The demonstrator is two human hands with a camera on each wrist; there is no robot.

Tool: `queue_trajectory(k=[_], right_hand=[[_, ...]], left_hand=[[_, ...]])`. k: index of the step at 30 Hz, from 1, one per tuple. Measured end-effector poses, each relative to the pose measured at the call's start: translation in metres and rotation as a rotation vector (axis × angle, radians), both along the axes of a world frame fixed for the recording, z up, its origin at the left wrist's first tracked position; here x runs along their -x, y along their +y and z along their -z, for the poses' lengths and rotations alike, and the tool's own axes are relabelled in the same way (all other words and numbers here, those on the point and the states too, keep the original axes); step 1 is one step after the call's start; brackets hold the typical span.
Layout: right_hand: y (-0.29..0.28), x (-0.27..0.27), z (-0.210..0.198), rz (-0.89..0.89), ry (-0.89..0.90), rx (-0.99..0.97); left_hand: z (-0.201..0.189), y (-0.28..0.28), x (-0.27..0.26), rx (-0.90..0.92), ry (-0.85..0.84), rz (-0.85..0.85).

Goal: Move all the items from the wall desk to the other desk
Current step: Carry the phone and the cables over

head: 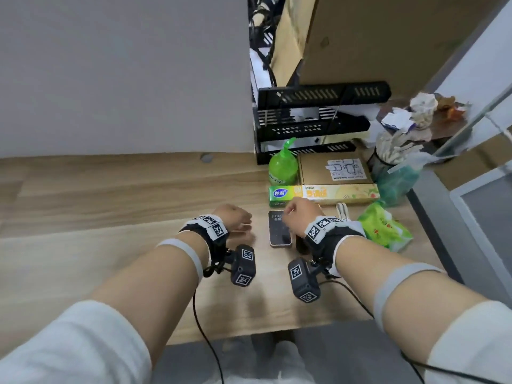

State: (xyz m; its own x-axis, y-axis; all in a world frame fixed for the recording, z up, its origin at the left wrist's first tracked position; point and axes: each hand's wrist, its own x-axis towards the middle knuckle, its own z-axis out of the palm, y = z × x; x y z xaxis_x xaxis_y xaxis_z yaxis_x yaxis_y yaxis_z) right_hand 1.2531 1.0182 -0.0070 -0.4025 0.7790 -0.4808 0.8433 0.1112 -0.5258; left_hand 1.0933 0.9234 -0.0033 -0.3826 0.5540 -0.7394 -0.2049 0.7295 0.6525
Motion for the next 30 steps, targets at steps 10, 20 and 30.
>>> queue_trajectory(k=[10,20,30], right_hand=[[-0.106,0.154,-0.066,-0.44,0.303,0.074],[-0.32,0.335,-0.114,-0.801,0.373,0.082],[-0.577,0.485,-0.131,-1.063,0.392,0.179]], left_hand=[[-0.089,-0.156,0.098,-0.098,0.116,-0.436],[-0.138,-0.414,0.232,-0.161,0.26,-0.744],[-0.142,-0.677,0.327,-0.076,0.317,-1.079]])
